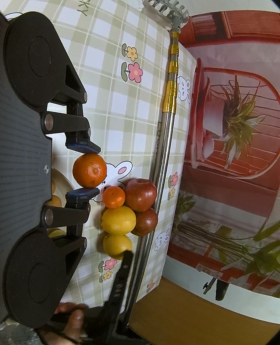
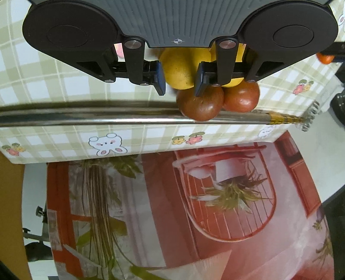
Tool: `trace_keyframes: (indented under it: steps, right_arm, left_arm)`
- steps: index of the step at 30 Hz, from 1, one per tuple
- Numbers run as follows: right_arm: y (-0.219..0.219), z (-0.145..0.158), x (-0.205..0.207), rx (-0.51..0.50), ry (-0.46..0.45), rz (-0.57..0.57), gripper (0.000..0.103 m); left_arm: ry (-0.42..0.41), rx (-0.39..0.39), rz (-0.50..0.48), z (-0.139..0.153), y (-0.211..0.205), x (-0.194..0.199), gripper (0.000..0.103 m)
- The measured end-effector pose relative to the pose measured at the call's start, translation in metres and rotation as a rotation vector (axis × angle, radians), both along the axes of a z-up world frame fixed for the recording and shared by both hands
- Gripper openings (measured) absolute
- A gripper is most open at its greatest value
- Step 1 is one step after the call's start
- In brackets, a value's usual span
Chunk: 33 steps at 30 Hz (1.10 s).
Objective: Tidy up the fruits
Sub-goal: 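Lift the mandarin with the left tool while the right tool grasps a large yellow grapefruit, then carry the mandarin and the grapefruit over the plate with both tools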
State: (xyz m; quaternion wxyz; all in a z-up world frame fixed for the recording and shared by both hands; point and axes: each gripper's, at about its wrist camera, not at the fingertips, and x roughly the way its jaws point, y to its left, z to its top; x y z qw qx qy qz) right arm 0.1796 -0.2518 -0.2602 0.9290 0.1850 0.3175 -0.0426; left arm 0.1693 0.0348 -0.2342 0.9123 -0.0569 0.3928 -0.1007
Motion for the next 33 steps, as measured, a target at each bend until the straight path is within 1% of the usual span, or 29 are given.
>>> trace_keyframes:
  steps: [5,8,9,11,13,14,15,18,19,20,23,26,30,33]
  right_arm:
    - [0.002,0.003,-0.033,-0.009,0.015,0.025,0.027]
    - [0.005,0.009,-0.056,-0.070,0.071,0.002,0.027]
    - [0.006,0.013,-0.062,-0.082,0.070,-0.004,0.031]
    - [0.006,0.022,-0.074,-0.078,0.036,-0.018,0.035]
    - [0.006,0.029,-0.075,-0.074,0.006,-0.017,0.052]
    - [0.005,0.031,-0.072,-0.078,0.002,-0.012,0.055]
    - [0.006,0.030,-0.068,-0.091,0.010,-0.005,0.059]
    - [0.012,0.019,-0.051,-0.112,0.074,0.023,0.061]
    - [0.014,0.014,-0.048,-0.112,0.103,0.022,0.064]
    - [0.014,0.009,-0.048,-0.087,0.103,0.020,0.066]
    - [0.012,-0.001,-0.050,0.014,0.099,0.011,0.066]
    - [0.010,-0.006,-0.051,0.078,0.094,0.003,0.064]
    - [0.014,-0.011,-0.047,0.096,0.114,0.023,0.055]
    - [0.018,-0.014,-0.044,0.083,0.119,0.022,0.054]
  left_arm:
    - [-0.006,-0.019,-0.002,0.002,0.002,-0.004,0.036]
    - [0.003,-0.023,-0.002,-0.001,0.001,-0.005,0.036]
    - [0.006,-0.025,-0.002,-0.002,0.001,-0.005,0.036]
    - [0.011,-0.032,-0.003,-0.002,0.000,-0.006,0.036]
    - [0.005,-0.037,-0.004,0.001,0.001,-0.009,0.036]
    - [0.001,-0.038,-0.004,0.002,0.002,-0.010,0.036]
    - [-0.002,-0.039,-0.003,0.003,0.003,-0.012,0.036]
    - [0.000,-0.044,0.001,0.004,0.006,-0.016,0.036]
    - [0.003,-0.046,0.003,0.003,0.007,-0.017,0.036]
    - [0.008,-0.048,0.005,0.002,0.007,-0.018,0.036]
    - [0.020,-0.053,0.010,-0.001,0.009,-0.018,0.036]
    - [0.023,-0.058,0.012,-0.002,0.010,-0.020,0.036]
    - [0.026,-0.053,0.000,-0.002,0.007,-0.024,0.036]
    - [0.029,-0.043,-0.012,-0.003,0.004,-0.028,0.036]
